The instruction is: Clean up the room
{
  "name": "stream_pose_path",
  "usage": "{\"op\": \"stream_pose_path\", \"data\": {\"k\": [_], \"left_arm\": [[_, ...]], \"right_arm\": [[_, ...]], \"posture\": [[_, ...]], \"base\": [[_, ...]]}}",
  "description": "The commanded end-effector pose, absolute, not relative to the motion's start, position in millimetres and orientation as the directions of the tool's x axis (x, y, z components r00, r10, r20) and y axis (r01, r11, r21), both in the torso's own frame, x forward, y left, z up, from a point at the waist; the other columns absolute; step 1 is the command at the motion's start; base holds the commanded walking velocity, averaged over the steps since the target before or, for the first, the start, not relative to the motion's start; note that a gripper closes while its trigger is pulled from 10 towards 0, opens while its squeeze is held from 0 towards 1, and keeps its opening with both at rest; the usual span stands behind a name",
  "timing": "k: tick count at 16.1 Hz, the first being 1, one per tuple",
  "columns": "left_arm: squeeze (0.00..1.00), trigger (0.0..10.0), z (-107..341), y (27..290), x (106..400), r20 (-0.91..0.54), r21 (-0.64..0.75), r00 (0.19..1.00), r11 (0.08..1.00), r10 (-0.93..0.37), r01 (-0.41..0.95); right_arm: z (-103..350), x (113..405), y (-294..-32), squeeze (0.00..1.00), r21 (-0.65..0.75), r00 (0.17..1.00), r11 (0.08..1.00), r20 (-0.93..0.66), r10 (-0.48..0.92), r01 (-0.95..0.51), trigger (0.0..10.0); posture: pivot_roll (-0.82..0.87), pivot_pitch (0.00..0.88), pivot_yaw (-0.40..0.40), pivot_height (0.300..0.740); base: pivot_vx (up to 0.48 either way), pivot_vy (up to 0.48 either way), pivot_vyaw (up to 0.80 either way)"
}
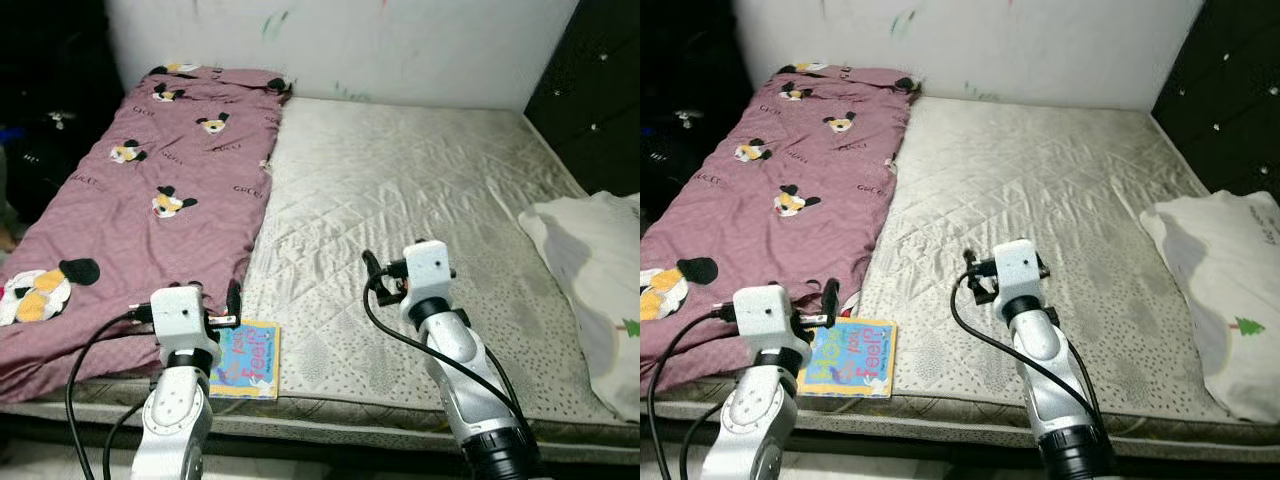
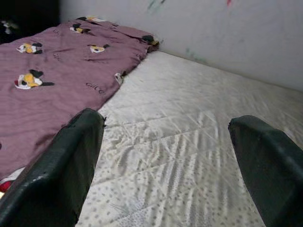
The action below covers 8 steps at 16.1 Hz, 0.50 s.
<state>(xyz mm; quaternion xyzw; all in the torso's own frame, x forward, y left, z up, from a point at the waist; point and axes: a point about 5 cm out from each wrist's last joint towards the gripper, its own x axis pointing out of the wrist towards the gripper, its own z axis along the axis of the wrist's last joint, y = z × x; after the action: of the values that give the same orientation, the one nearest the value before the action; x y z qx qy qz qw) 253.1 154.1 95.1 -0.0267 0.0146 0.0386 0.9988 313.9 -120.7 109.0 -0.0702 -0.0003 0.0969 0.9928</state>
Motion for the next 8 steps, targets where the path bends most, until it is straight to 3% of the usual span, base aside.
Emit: {"op": "stream_pose_path", "data": {"k": [1,2,7,8], "left_arm": [[0.00,10.0,99,155,257,-0.016,-0.048,0.997,0.996,0.071,-0.071],[0.00,10.0,100,155,259,-0.017,-0.045,0.998,0.997,0.062,-0.063],[0.00,10.0,101,152,263,-0.017,-0.063,0.999,0.997,0.041,-0.042],[0.00,10.0,101,148,264,-0.022,-0.074,0.999,0.997,0.029,-0.031]], "right_arm": [[108,314,-125,0.00,-0.136,0.985,0.975,-0.013,0.174,-0.174,10.0],[108,313,-128,0.00,-0.131,0.987,0.978,-0.013,0.163,-0.163,10.0],[100,304,-136,0.00,-0.137,0.990,0.981,-0.039,0.135,-0.139,10.0],[101,306,-137,0.00,-0.141,0.991,0.981,-0.033,0.128,-0.131,10.0]], "posture": [[0.05,0.029,-0.044,0.740],[0.05,0.031,-0.039,0.740],[0.01,0.047,-0.007,0.740],[0.01,0.051,-0.003,0.740]], "base": [[0.000,0.000,0.00],[0.000,0.000,0.00],[0.000,0.000,-0.80],[0.000,0.000,0.00]]}}
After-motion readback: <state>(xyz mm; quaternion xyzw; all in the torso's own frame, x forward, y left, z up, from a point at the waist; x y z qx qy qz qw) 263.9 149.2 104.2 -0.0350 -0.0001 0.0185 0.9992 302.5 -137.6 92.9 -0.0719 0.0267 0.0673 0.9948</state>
